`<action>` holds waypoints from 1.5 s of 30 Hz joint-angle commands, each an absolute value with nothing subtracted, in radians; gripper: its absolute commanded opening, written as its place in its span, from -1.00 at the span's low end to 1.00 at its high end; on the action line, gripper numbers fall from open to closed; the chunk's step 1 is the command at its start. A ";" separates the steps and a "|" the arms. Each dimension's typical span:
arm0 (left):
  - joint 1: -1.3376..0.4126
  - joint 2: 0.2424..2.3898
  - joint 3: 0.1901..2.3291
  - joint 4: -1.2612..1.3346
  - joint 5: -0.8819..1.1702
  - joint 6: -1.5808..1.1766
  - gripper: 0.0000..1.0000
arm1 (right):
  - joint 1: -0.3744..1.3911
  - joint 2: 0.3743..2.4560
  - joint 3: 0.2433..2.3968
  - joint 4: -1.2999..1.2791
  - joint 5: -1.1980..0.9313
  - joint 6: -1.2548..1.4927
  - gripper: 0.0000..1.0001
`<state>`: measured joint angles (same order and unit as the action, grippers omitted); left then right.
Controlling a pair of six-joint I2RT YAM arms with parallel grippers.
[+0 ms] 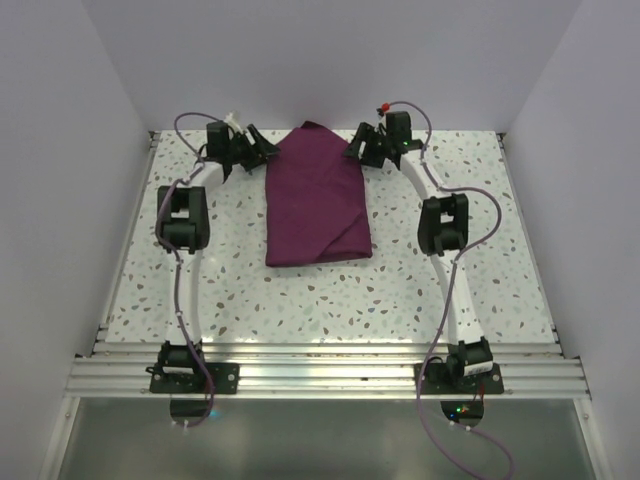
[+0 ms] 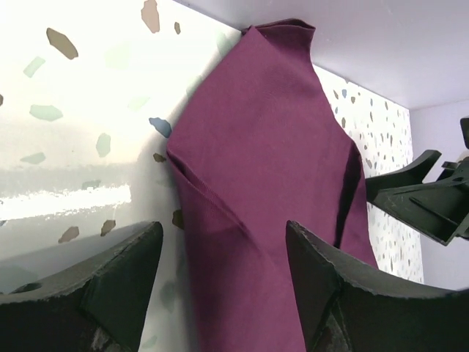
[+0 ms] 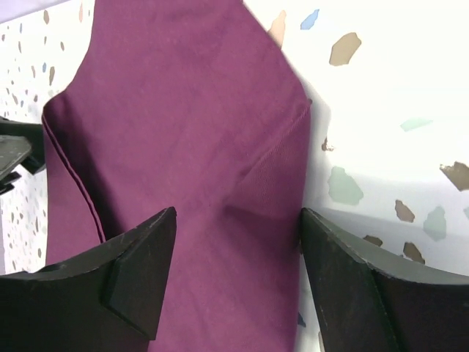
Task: Prepare the surgical pack
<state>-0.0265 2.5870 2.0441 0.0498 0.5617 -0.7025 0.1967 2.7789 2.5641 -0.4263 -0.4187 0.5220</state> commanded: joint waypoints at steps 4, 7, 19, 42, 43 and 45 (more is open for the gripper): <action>-0.018 2.677 2.045 0.075 0.560 -0.770 0.34 | 0.209 2.836 2.500 -0.445 -0.396 0.526 0.35; -0.017 2.692 2.065 0.075 0.555 -0.772 0.24 | 0.207 2.858 2.532 -0.445 -0.399 0.532 0.32; -0.015 2.766 2.118 0.112 0.545 -0.876 -0.13 | 0.202 2.954 2.614 -0.370 -0.408 0.635 0.18; -0.008 2.501 1.945 0.210 0.681 -0.990 -1.00 | 0.176 2.677 2.441 -0.169 -0.643 0.865 -1.00; -0.008 2.484 1.936 0.203 0.687 -0.985 -1.00 | 0.178 2.662 2.427 -0.167 -0.647 0.870 -1.00; -0.008 2.450 1.931 0.170 0.699 -0.965 -1.00 | 0.176 2.628 2.419 -0.178 -0.661 0.862 -1.00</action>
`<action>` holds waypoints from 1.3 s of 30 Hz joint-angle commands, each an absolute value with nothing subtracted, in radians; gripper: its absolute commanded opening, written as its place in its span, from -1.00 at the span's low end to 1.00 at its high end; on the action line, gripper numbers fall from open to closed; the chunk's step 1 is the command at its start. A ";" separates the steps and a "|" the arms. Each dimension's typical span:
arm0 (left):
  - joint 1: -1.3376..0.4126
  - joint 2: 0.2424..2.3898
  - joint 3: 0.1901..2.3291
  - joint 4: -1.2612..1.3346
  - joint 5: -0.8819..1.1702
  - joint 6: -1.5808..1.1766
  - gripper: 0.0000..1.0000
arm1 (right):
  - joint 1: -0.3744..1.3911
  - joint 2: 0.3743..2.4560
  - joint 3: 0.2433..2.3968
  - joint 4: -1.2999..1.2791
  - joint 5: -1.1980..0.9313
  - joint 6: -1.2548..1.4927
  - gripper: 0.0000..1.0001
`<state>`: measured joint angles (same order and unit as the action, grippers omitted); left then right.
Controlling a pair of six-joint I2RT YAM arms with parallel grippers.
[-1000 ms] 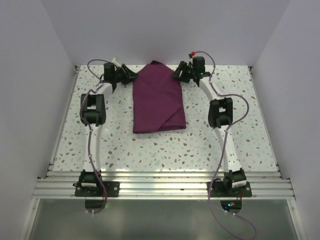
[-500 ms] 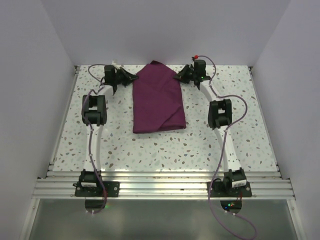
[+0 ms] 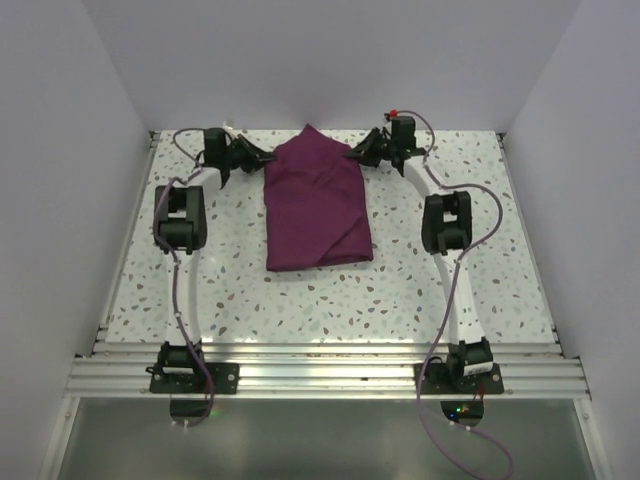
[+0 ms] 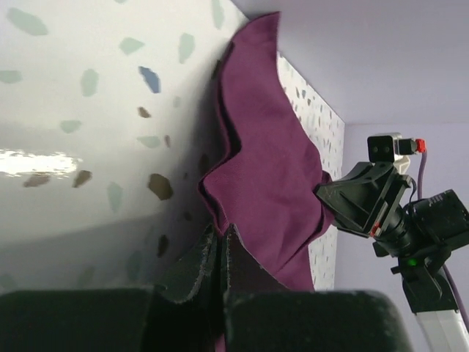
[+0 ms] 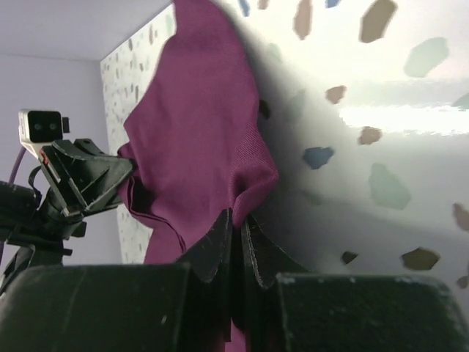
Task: Prepare the surgical pack
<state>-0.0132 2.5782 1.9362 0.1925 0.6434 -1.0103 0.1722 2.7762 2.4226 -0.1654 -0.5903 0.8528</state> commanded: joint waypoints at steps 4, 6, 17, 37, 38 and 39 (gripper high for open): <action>-0.008 2.416 1.948 0.117 0.710 -0.948 -1.00 | 0.175 2.591 2.436 -0.236 -0.678 0.854 -1.00; -0.009 2.390 1.936 0.106 0.722 -0.948 -1.00 | 0.175 2.550 2.415 -0.279 -0.681 0.833 -1.00; -0.020 2.103 1.678 0.002 0.739 -0.839 -1.00 | 0.176 2.255 2.114 -0.398 -0.726 0.738 -1.00; -0.069 1.812 1.330 -0.173 0.667 -0.655 -1.00 | 0.190 2.030 1.812 -0.564 -0.726 0.586 -1.00; -0.071 1.804 1.325 -0.181 0.664 -0.650 -1.00 | 0.193 2.022 1.806 -0.577 -0.721 0.574 -1.00; -0.072 1.793 1.310 -0.184 0.661 -0.646 -1.00 | 0.195 2.014 1.799 -0.589 -0.716 0.565 -1.00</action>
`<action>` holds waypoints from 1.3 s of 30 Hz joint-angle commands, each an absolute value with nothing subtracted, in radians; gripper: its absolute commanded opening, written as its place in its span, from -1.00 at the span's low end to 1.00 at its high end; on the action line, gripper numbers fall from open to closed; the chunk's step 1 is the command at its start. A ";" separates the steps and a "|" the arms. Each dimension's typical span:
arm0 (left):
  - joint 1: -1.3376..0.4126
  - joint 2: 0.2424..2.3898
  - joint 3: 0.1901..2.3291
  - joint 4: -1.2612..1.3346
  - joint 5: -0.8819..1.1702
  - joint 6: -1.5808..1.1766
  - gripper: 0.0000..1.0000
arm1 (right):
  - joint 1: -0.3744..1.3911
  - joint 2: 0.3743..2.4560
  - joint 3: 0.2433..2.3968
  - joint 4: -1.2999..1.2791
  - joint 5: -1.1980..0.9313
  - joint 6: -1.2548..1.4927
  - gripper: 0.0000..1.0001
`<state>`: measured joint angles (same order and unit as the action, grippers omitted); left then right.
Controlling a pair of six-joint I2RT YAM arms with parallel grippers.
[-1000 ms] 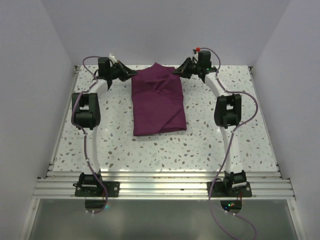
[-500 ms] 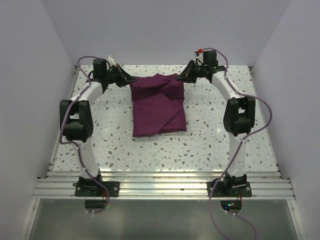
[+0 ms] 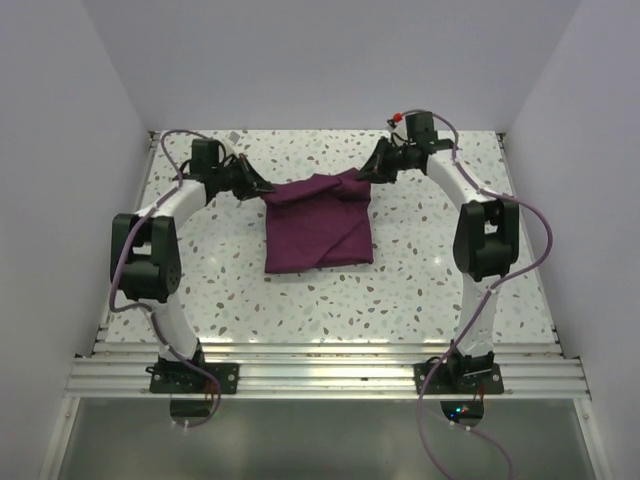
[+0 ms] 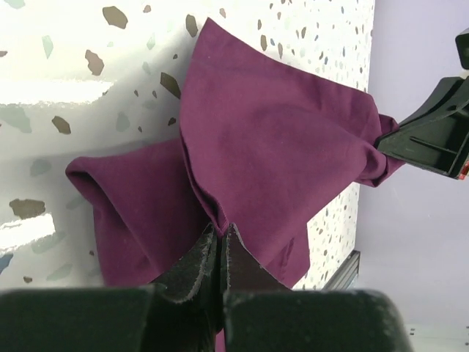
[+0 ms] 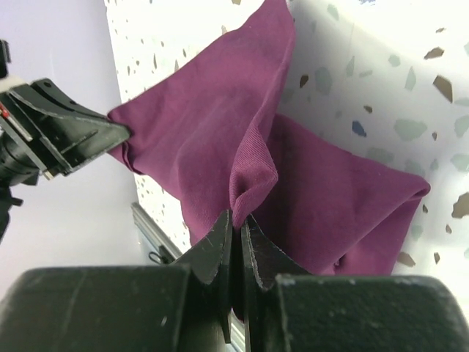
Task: Prepare the surgical pack
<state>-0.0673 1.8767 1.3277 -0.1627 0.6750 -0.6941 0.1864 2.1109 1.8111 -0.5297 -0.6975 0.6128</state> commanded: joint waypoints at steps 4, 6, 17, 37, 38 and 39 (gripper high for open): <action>-0.081 1.729 1.263 -0.184 0.647 -0.635 -1.00 | 0.196 1.970 1.708 -0.606 -0.706 0.534 -1.00; -0.089 1.712 1.234 -0.184 0.637 -0.634 -1.00 | 0.196 1.945 1.677 -0.609 -0.703 0.526 -1.00; -0.123 1.602 1.082 -0.221 0.558 -0.575 -1.00 | 0.204 1.875 1.500 -0.641 -0.653 0.454 -1.00; -0.193 1.505 0.844 -0.221 0.489 -0.517 -0.72 | 0.225 1.775 1.299 -0.730 -0.581 0.364 -0.13; -0.193 1.494 0.832 -0.224 0.489 -0.511 -0.54 | 0.225 1.755 1.304 -0.756 -0.549 0.354 -0.03; -0.193 1.467 0.827 -0.232 0.482 -0.494 -0.49 | 0.225 1.740 1.319 -0.781 -0.499 0.329 -0.01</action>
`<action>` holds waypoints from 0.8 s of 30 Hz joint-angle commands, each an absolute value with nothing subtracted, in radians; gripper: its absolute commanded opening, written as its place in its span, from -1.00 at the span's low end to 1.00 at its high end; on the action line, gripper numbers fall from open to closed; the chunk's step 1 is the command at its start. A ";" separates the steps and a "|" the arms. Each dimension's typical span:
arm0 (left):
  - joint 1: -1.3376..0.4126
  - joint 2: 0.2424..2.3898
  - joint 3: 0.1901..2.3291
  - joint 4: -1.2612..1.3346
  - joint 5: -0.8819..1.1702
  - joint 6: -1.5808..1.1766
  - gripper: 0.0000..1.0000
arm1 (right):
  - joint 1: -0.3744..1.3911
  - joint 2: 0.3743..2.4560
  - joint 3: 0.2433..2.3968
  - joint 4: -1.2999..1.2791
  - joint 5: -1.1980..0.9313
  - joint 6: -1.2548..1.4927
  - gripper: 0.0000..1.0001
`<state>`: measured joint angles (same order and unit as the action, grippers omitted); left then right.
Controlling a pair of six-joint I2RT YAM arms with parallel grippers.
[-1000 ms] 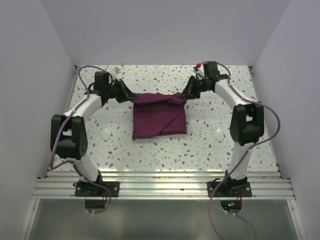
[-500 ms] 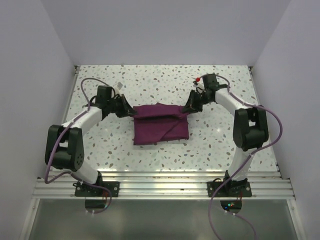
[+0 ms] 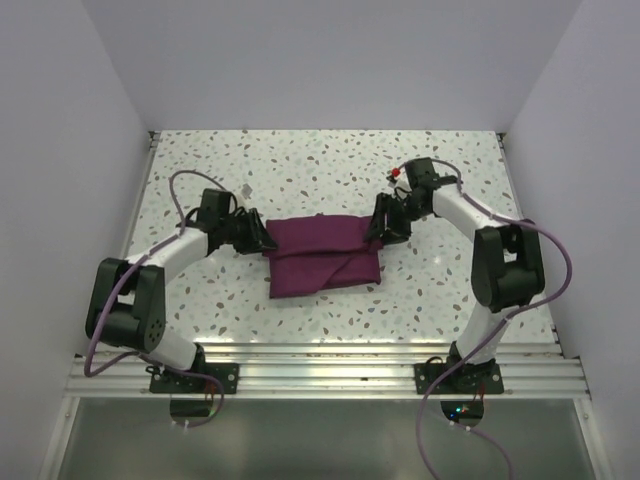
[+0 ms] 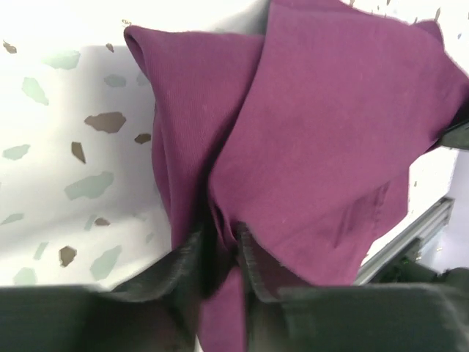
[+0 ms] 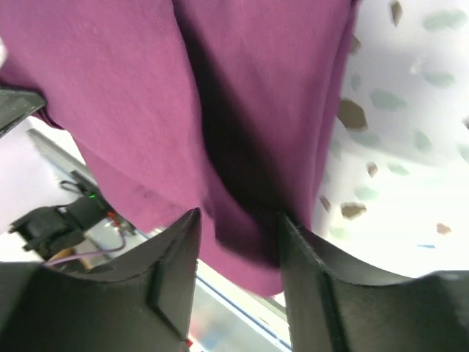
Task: Prepare the surgical pack
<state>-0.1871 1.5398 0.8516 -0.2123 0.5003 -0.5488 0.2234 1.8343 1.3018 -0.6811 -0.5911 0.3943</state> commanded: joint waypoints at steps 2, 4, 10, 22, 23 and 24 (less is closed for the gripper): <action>-0.193 1.416 0.810 -0.238 0.472 -0.470 -0.18 | 0.239 1.671 1.345 -0.811 -0.438 0.307 0.13; -0.193 1.398 0.802 -0.244 0.488 -0.453 -0.02 | 0.270 1.637 1.419 -0.818 -0.338 0.278 0.48; -0.190 1.350 0.810 -0.311 0.422 -0.430 0.15 | 0.316 1.811 1.693 -0.811 -0.316 0.285 0.90; -0.187 1.755 1.354 -0.349 0.504 -0.414 0.45 | 0.342 2.238 2.112 -0.920 -0.402 0.216 0.89; -0.190 1.802 1.389 -0.360 0.559 -0.404 0.45 | 0.345 2.255 2.146 -0.943 -0.429 0.198 0.88; -0.195 1.846 1.423 -0.380 0.583 -0.390 0.43 | 0.348 2.270 2.163 -0.957 -0.433 0.193 0.87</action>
